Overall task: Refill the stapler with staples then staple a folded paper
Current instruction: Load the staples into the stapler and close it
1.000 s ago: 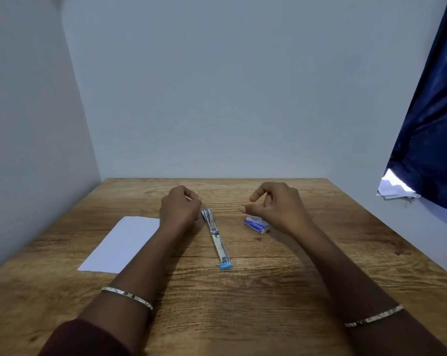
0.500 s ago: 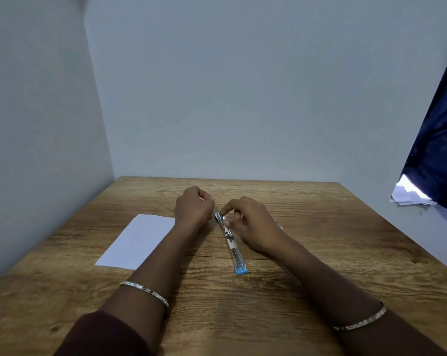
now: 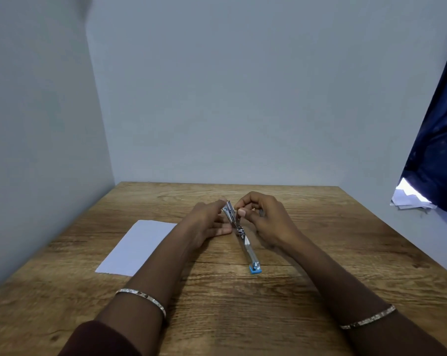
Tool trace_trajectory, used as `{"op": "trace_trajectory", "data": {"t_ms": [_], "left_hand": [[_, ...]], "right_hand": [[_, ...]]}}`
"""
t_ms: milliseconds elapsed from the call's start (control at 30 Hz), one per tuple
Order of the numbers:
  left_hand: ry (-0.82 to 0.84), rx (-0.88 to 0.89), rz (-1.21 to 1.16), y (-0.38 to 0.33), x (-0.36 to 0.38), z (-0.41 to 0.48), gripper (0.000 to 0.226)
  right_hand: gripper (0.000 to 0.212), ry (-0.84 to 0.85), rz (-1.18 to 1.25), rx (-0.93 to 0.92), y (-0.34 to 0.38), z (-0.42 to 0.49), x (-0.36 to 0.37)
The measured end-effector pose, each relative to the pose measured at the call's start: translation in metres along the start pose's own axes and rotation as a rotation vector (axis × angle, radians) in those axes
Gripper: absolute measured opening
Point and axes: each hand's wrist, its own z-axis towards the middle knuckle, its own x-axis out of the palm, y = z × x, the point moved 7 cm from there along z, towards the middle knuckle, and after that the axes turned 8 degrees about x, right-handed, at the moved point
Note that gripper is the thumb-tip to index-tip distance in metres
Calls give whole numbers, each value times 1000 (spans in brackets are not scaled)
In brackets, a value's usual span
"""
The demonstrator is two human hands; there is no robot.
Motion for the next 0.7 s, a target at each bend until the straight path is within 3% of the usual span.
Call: {"op": "trace_trajectory", "data": {"t_ms": [167, 400, 700], "left_hand": [[274, -121, -302, 4, 30, -15, 40], [184, 41, -491, -2, 40, -11, 39], [194, 52, -604, -8, 47, -17, 48]], "right_hand": [[13, -11, 92, -39, 6, 0, -11], [12, -3, 204, -76, 13, -3, -9], [31, -5, 208, -106, 22, -7, -8]]}}
